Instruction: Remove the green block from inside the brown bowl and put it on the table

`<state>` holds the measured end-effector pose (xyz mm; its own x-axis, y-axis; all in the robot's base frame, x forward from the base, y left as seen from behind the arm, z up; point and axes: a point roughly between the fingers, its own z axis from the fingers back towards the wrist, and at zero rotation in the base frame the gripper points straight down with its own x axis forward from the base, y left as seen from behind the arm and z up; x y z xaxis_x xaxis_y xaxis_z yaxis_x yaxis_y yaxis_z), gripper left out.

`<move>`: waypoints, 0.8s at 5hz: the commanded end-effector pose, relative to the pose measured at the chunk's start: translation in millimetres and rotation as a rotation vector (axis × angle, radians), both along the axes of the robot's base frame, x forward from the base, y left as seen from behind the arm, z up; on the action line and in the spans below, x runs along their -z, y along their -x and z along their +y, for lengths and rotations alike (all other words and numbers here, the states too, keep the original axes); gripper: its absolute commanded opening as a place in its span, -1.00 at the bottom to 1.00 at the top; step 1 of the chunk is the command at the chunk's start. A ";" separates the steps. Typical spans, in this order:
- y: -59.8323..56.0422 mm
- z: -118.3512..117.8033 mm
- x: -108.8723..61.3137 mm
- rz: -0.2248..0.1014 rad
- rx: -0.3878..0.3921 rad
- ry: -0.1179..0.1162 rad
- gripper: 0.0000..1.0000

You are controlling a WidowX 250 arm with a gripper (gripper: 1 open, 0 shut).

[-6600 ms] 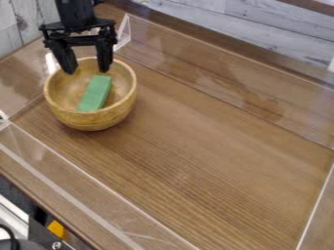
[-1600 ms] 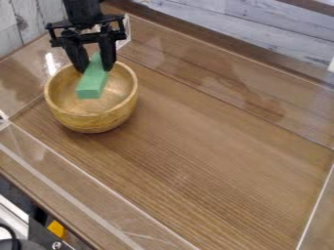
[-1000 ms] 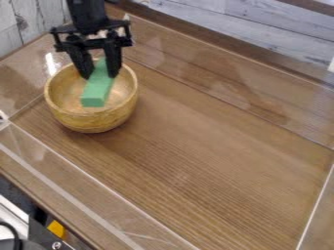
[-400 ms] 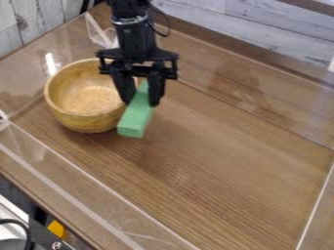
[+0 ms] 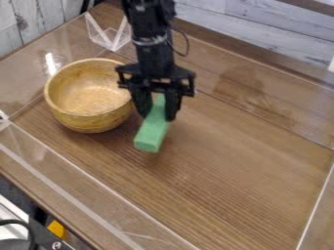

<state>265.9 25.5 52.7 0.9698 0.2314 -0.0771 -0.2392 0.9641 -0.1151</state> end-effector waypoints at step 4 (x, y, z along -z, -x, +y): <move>-5.0 -20.5 15.6 -0.053 0.048 -0.040 -1.00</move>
